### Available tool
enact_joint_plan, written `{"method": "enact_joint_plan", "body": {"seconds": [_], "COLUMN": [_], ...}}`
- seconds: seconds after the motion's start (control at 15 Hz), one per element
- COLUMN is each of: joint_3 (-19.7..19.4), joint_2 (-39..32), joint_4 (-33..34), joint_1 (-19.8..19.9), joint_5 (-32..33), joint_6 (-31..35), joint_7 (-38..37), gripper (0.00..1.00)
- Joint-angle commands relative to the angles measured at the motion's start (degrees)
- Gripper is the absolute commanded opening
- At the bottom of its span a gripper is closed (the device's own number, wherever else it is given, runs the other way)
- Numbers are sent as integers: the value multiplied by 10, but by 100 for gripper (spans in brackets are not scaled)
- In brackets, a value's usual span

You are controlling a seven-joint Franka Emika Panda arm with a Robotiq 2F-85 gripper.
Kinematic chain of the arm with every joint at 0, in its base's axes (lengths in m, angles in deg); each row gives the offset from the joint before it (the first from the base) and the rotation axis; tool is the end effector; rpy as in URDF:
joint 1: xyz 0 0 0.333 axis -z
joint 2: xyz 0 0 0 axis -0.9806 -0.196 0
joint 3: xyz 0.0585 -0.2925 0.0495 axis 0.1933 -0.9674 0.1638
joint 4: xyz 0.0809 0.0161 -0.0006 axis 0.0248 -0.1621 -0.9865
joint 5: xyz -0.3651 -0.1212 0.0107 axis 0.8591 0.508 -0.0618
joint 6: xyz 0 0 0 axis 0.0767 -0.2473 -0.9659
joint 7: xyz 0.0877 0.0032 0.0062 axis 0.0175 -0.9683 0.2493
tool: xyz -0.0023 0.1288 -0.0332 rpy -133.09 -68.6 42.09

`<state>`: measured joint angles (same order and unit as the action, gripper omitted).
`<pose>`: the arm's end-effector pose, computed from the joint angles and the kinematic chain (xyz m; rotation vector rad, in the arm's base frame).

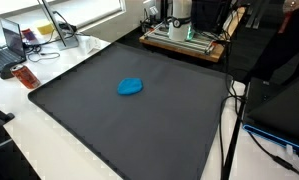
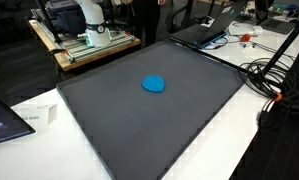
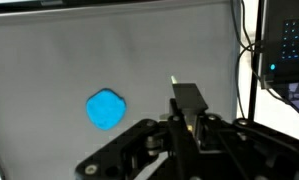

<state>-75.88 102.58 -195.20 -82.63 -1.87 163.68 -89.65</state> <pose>0.4118 0.1545 0.5036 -3.0992 0.1320 0.0233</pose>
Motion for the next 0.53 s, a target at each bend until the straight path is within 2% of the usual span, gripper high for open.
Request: {"method": "enact_joint_plan", "body": {"seconds": [0.0,0.07,0.13,0.47], "joint_3": [27,34,19,27], "joint_2": [5,2,-2,-2], "joint_4": [-44,-52,-33,-48], "joint_1": [-11,-8,-17,-16], "joint_5": [27,41,22,33], "joint_6": [103,120,85,110], "joint_7": [-60,-81,-50,-72], "gripper": [3,3,12,12]}}
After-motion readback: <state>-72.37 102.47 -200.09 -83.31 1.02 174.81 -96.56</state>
